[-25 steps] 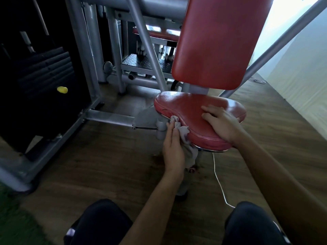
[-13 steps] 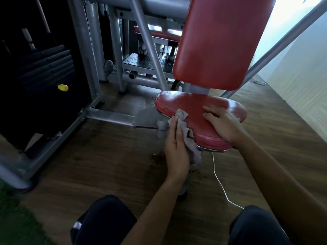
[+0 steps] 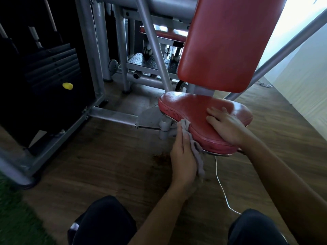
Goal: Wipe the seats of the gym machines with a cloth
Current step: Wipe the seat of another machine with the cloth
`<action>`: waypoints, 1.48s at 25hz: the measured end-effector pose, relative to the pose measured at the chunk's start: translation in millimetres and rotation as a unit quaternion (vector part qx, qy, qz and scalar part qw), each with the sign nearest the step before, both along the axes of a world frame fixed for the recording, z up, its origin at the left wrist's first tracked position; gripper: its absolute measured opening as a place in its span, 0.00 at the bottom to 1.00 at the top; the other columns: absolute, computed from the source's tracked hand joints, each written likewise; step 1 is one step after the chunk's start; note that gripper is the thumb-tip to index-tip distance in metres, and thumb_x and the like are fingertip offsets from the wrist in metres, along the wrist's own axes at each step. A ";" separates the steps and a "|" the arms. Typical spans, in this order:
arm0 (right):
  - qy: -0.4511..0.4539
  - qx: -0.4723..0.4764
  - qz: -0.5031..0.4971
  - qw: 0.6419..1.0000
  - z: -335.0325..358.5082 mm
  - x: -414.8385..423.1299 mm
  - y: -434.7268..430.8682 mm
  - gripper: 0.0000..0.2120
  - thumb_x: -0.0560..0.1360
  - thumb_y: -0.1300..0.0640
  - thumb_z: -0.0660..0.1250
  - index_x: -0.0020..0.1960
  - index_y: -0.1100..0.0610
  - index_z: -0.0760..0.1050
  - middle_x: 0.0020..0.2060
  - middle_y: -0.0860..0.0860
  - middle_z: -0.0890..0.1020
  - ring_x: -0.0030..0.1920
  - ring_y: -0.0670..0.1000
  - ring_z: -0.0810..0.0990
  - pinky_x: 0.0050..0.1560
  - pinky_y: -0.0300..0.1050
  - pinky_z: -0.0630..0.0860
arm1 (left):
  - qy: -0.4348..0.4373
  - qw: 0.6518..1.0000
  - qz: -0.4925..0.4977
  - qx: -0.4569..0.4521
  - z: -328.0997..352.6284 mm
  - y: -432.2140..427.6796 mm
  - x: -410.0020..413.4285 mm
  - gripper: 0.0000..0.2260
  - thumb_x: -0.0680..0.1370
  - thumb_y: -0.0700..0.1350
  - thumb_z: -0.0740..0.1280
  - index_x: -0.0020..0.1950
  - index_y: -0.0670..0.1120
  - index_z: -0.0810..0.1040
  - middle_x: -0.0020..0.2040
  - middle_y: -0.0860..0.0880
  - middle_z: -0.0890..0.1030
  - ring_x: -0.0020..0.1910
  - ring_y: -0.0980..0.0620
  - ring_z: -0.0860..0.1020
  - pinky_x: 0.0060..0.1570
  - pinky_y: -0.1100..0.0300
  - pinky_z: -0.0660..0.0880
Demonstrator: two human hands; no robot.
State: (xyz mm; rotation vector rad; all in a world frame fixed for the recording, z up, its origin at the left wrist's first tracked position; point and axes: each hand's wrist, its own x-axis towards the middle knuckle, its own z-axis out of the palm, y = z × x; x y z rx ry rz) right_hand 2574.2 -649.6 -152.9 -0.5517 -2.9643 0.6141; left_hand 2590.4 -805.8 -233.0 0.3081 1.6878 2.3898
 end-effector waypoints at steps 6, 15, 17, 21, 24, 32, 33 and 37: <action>-0.111 0.028 0.039 0.993 5.0 -21.7 -8.2 0.25 0.83 0.38 0.48 0.79 0.35 0.52 0.81 0.41 0.49 0.80 0.62 0.42 0.78 0.66 0.42 | -0.029 0.998 0.053 0.022 -14.2 7.7 -18.1 0.20 0.83 0.54 0.61 0.75 0.52 0.71 0.71 0.56 0.75 0.71 0.59 0.72 0.72 0.51 0.70; -0.057 0.031 0.009 0.998 4.6 -18.3 -15.2 0.22 0.82 0.38 0.53 0.76 0.33 0.59 0.80 0.38 0.55 0.81 0.59 0.47 0.77 0.68 0.46 | -0.067 0.981 0.130 0.129 -4.1 16.6 -7.0 0.17 0.82 0.45 0.66 0.71 0.46 0.76 0.68 0.55 0.78 0.70 0.59 0.73 0.72 0.51 0.70; -0.052 0.025 0.005 0.998 3.3 -17.5 -13.7 0.22 0.82 0.38 0.53 0.76 0.32 0.60 0.80 0.38 0.55 0.81 0.58 0.47 0.77 0.68 0.46 | -0.032 0.991 0.066 0.116 -3.8 9.1 12.7 0.19 0.84 0.43 0.61 0.75 0.47 0.70 0.72 0.56 0.74 0.72 0.61 0.70 0.74 0.55 0.66; -0.052 0.023 -0.003 0.998 3.2 -18.5 -15.6 0.22 0.82 0.38 0.52 0.76 0.32 0.60 0.80 0.38 0.55 0.81 0.58 0.47 0.76 0.68 0.46 | 0.027 0.996 0.018 0.080 -11.7 2.2 8.9 0.21 0.85 0.42 0.58 0.78 0.50 0.64 0.76 0.58 0.69 0.75 0.61 0.66 0.75 0.57 0.64; -0.053 0.034 -0.007 0.998 4.5 -20.6 -18.1 0.22 0.82 0.38 0.53 0.76 0.33 0.60 0.80 0.38 0.55 0.81 0.58 0.48 0.76 0.69 0.47 | -0.020 0.995 0.012 0.099 -9.1 2.3 -23.0 0.20 0.85 0.43 0.59 0.77 0.50 0.67 0.74 0.56 0.72 0.72 0.61 0.69 0.74 0.55 0.66; -0.057 0.029 -0.017 0.998 4.9 -19.5 -20.7 0.22 0.82 0.39 0.53 0.76 0.33 0.59 0.80 0.38 0.55 0.81 0.58 0.47 0.76 0.68 0.46 | -0.014 0.992 0.039 0.119 -11.3 4.9 -13.0 0.20 0.82 0.42 0.65 0.74 0.44 0.71 0.71 0.51 0.75 0.72 0.57 0.71 0.73 0.50 0.68; -0.055 0.032 -0.018 0.998 4.7 -19.6 -20.0 0.22 0.82 0.39 0.53 0.76 0.33 0.60 0.80 0.38 0.55 0.81 0.58 0.48 0.76 0.68 0.45 | -0.031 0.991 0.043 0.126 -10.9 7.1 -23.6 0.21 0.81 0.43 0.66 0.74 0.44 0.72 0.71 0.51 0.75 0.71 0.57 0.72 0.73 0.50 0.68; -0.046 0.029 -0.015 0.998 2.9 -20.2 -19.7 0.22 0.82 0.39 0.54 0.76 0.33 0.61 0.80 0.38 0.55 0.81 0.59 0.49 0.77 0.67 0.46 | -0.040 0.990 0.042 0.126 -8.1 2.8 -14.3 0.21 0.80 0.46 0.66 0.73 0.45 0.72 0.70 0.51 0.76 0.70 0.56 0.73 0.72 0.51 0.70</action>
